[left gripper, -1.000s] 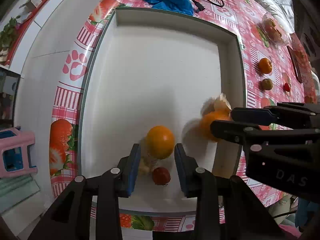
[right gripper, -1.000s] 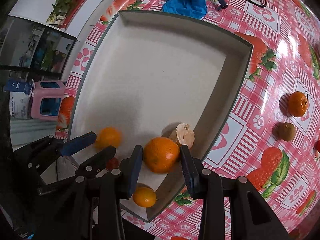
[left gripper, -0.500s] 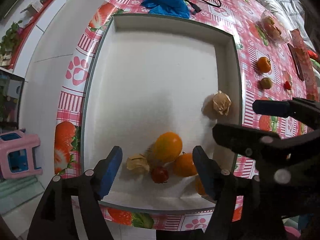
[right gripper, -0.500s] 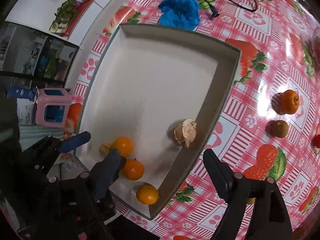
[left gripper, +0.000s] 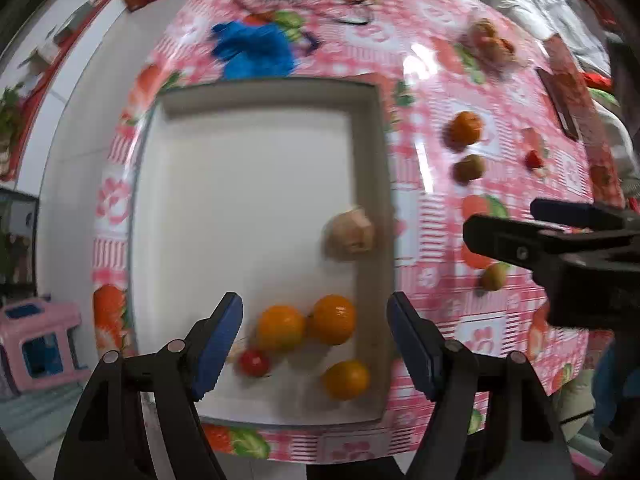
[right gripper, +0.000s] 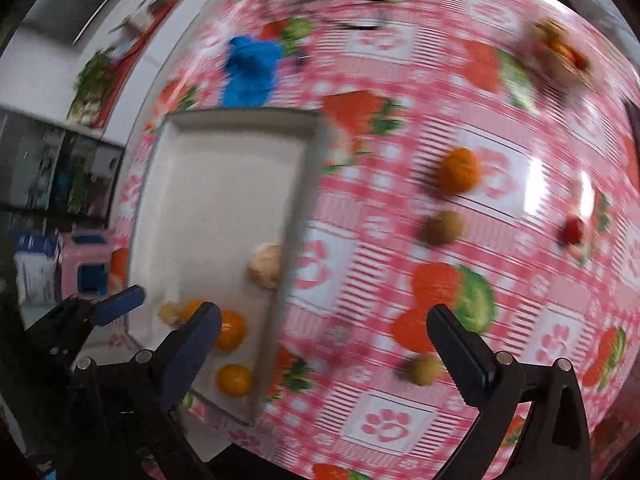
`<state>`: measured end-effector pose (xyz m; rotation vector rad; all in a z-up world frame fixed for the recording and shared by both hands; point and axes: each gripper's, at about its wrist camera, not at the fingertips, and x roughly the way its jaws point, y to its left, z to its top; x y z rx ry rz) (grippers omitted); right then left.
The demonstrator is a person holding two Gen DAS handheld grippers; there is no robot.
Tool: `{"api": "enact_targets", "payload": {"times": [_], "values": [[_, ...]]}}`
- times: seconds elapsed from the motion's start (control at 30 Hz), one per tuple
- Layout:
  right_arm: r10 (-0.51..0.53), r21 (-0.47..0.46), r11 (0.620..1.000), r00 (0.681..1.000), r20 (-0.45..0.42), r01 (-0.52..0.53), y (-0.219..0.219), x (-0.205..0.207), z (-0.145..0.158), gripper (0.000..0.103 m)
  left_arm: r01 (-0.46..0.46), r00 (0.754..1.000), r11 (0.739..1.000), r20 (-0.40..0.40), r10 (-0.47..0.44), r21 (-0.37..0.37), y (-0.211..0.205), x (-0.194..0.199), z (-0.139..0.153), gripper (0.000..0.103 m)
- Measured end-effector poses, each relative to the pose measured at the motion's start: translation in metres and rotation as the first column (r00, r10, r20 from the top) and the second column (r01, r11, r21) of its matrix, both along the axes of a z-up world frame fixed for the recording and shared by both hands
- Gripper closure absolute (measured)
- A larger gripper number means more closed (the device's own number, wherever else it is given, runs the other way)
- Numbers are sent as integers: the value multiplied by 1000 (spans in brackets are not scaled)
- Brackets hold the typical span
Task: Organize fruits
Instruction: 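Move both open tools back toward the kiwis and red cherry tomato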
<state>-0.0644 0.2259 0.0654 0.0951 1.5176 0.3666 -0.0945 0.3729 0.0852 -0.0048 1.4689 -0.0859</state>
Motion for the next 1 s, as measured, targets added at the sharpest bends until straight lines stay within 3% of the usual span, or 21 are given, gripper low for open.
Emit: {"api": "enact_targets", "payload": {"times": [0.2, 0.37, 0.6, 0.8, 0.97, 1.0], "values": [[-138, -95, 986, 990, -38, 134, -74, -9, -21, 0, 107, 994, 993, 5, -107, -39, -46, 2, -2, 25], [-245, -177, 958, 963, -109, 224, -133, -26, -47, 0, 166, 986, 985, -27, -167, -48, -83, 1, -18, 25], [-273, -259, 939, 949, -157, 227, -178, -52, -74, 0, 229, 969, 972, -83, -234, -58, -129, 2, -43, 25], [-282, -273, 936, 940, -194, 225, -195, -67, -90, 0, 273, 955, 961, -109, -276, -36, -158, -4, -64, 26], [-269, -263, 940, 946, -180, 218, -199, -73, -90, 0, 279, 948, 960, -151, -280, -30, -171, -9, -86, 59], [-264, -265, 940, 948, -176, 213, -202, -73, -89, 0, 277, 947, 960, -159, -278, -28, -172, -9, -89, 61]]}}
